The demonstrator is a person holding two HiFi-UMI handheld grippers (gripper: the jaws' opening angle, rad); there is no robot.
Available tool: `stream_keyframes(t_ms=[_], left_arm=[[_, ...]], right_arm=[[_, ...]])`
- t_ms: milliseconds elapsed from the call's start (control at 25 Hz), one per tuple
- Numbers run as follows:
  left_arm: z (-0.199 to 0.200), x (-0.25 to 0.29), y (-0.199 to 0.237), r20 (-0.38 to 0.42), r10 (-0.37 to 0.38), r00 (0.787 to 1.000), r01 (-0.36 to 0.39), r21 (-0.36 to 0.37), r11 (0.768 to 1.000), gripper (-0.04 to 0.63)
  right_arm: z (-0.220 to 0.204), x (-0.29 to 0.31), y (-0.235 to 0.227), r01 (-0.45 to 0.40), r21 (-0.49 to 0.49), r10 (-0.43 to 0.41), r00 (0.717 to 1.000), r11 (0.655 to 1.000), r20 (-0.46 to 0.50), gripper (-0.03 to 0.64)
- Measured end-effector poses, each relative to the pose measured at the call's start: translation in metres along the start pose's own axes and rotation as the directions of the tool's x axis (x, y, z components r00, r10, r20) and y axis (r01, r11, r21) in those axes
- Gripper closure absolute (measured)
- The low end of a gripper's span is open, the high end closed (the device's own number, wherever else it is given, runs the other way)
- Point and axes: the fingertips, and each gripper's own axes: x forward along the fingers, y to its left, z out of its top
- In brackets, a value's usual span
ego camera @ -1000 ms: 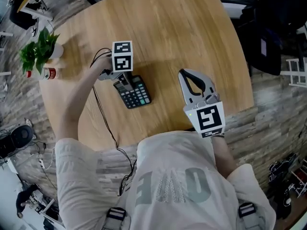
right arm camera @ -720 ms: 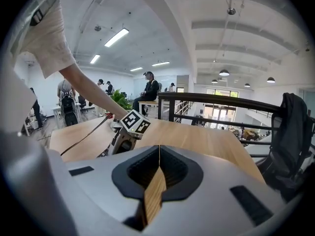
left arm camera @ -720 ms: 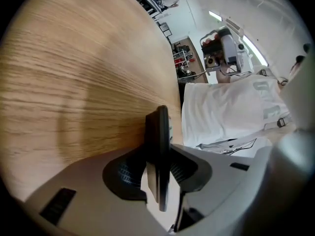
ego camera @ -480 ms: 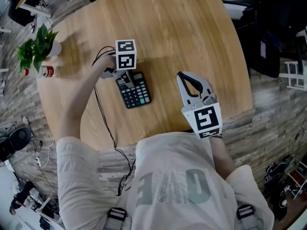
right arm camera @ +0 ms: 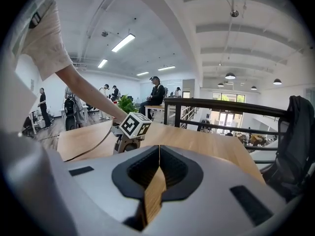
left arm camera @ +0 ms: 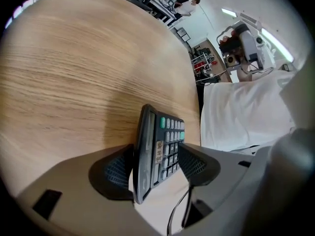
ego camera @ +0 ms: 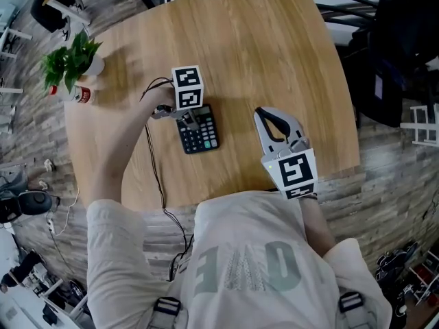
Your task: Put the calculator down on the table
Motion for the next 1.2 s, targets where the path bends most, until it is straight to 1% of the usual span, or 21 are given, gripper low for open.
stream_keyframes(t_ms=[240,280,320,360,400,440,520,560,600,640,680,760,800,880,920,960,1000,1080,1120,1160,1200], left_arm=[[0.000,-0.025,0.005,0.050,0.152,0.987,-0.149,-0.050,0.988,0.325],[0.001,-0.035,0.010,0.068,0.218,0.974,-0.215,-0.055,0.975,0.325],[0.003,-0.050,0.017,0.099,0.315,0.944,-0.310,-0.066,0.948,0.327],[0.008,-0.070,0.026,0.148,0.443,0.885,-0.433,-0.091,0.897,0.330],[0.013,-0.096,0.034,0.210,0.584,0.784,-0.567,-0.142,0.811,0.356],[0.017,-0.126,0.038,0.269,0.720,0.639,-0.685,-0.225,0.692,0.437],[0.016,-0.189,0.030,0.311,0.907,0.285,-0.809,-0.429,0.402,0.506],[0.010,-0.214,0.019,0.299,0.945,0.129,-0.818,-0.507,0.272,0.506],[0.005,-0.235,0.004,0.287,0.958,-0.002,-0.806,-0.568,0.168,0.508],[0.000,-0.252,-0.014,0.280,0.953,-0.115,-0.778,-0.622,0.089,0.513],[-0.004,-0.265,-0.035,0.277,0.937,-0.214,-0.738,-0.674,0.030,0.518],[-0.012,-0.284,-0.079,0.264,0.886,-0.383,-0.641,-0.766,-0.049,0.518],[-0.017,-0.290,-0.101,0.249,0.857,-0.452,-0.590,-0.803,-0.078,0.518],[-0.023,-0.294,-0.144,0.216,0.800,-0.560,-0.489,-0.866,-0.108,0.520],[-0.025,-0.294,-0.165,0.208,0.766,-0.608,-0.430,-0.898,-0.097,0.531],[-0.025,-0.292,-0.186,0.206,0.726,-0.656,-0.355,-0.933,-0.056,0.559],[-0.025,-0.288,-0.207,0.208,0.684,-0.700,-0.270,-0.963,0.017,0.577],[-0.023,-0.273,-0.241,0.217,0.612,-0.761,-0.138,-0.975,0.174,0.584],[-0.021,-0.265,-0.253,0.212,0.591,-0.778,-0.101,-0.971,0.215,0.584],[-0.020,-0.256,-0.260,0.201,0.584,-0.787,-0.083,-0.971,0.224,0.586],[-0.017,-0.248,-0.265,0.193,0.586,-0.787,-0.085,-0.975,0.208,0.586]], right_arm=[[0.007,-0.011,0.001,-0.025,-0.049,0.027,0.999,0.998,0.025,0.597],[0.009,-0.012,-0.001,-0.022,-0.059,0.024,0.999,0.998,0.030,0.597],[0.011,-0.013,-0.004,-0.013,-0.067,0.015,0.999,0.998,0.033,0.597],[0.013,-0.014,-0.007,0.001,-0.070,0.002,0.999,0.998,0.034,0.597],[0.014,-0.014,-0.011,0.014,-0.070,-0.011,0.999,0.997,0.035,0.597],[0.015,-0.015,-0.014,0.023,-0.066,-0.020,0.999,0.998,0.036,0.597],[0.018,-0.014,-0.018,0.029,-0.056,-0.027,0.999,0.998,0.043,0.597],[0.021,-0.013,-0.019,0.029,-0.055,-0.027,0.998,0.998,0.048,0.597],[0.024,-0.012,-0.021,0.029,-0.057,-0.026,0.998,0.998,0.055,0.597],[0.028,-0.011,-0.022,0.031,-0.061,-0.027,0.998,0.998,0.064,0.597],[0.033,-0.010,-0.024,0.035,-0.064,-0.030,0.997,0.997,0.076,0.597],[0.045,-0.012,-0.025,0.052,-0.065,-0.044,0.993,0.997,0.113,0.597],[0.053,-0.014,-0.025,0.059,-0.063,-0.049,0.989,0.996,0.140,0.597],[0.072,-0.018,-0.020,0.054,-0.045,-0.043,0.977,0.998,0.210,0.597],[0.083,-0.022,-0.015,0.041,-0.029,-0.032,0.968,0.999,0.250,0.595],[0.092,-0.026,-0.009,0.023,-0.008,-0.019,0.956,1.000,0.292,0.595],[0.100,-0.030,-0.003,0.000,0.015,-0.005,0.943,1.000,0.332,0.595],[0.110,-0.039,0.010,-0.045,0.050,0.022,0.919,0.998,0.393,0.595],[0.113,-0.042,0.017,-0.060,0.052,0.033,0.911,0.997,0.410,0.595],[0.114,-0.043,0.024,-0.069,0.044,0.044,0.907,0.997,0.419,0.597],[0.113,-0.044,0.031,-0.075,0.032,0.055,0.906,0.997,0.419,0.595]])
